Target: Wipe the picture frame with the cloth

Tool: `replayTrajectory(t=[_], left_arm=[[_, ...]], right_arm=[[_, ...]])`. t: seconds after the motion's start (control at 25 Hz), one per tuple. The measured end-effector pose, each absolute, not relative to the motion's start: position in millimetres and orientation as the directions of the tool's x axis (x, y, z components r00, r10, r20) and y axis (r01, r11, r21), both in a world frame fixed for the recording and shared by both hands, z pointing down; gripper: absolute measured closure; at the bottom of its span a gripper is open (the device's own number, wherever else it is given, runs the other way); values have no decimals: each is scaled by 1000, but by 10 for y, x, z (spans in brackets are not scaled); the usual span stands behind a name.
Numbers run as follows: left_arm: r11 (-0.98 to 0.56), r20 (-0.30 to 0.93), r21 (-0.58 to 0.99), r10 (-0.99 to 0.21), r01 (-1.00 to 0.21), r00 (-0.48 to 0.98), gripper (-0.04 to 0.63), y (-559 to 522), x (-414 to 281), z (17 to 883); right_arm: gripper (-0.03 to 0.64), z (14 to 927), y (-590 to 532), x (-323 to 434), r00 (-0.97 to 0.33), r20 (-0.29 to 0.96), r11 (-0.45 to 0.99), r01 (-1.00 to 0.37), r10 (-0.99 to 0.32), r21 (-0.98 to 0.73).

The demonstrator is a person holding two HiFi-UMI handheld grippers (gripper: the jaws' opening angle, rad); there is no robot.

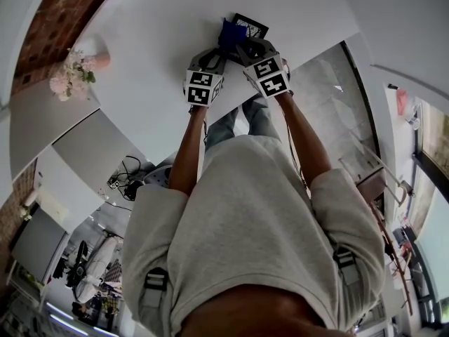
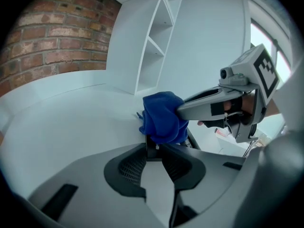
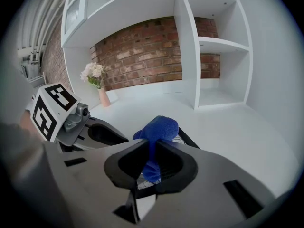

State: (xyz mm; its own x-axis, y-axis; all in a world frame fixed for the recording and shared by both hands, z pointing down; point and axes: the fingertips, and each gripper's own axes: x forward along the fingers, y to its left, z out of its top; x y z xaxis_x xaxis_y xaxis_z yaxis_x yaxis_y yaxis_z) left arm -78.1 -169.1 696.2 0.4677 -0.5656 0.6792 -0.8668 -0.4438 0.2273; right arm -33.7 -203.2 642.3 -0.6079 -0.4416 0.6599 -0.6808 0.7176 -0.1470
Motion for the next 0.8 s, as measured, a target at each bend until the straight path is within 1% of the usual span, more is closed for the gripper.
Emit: replayTrajectory(t=[0.8], left_arm=[[-446,682,223,-564,-867,466,485,-1680,-780,6962]], right_arm=[[558,6426,-1712,464,-526,698,652,-750,-487,-110]])
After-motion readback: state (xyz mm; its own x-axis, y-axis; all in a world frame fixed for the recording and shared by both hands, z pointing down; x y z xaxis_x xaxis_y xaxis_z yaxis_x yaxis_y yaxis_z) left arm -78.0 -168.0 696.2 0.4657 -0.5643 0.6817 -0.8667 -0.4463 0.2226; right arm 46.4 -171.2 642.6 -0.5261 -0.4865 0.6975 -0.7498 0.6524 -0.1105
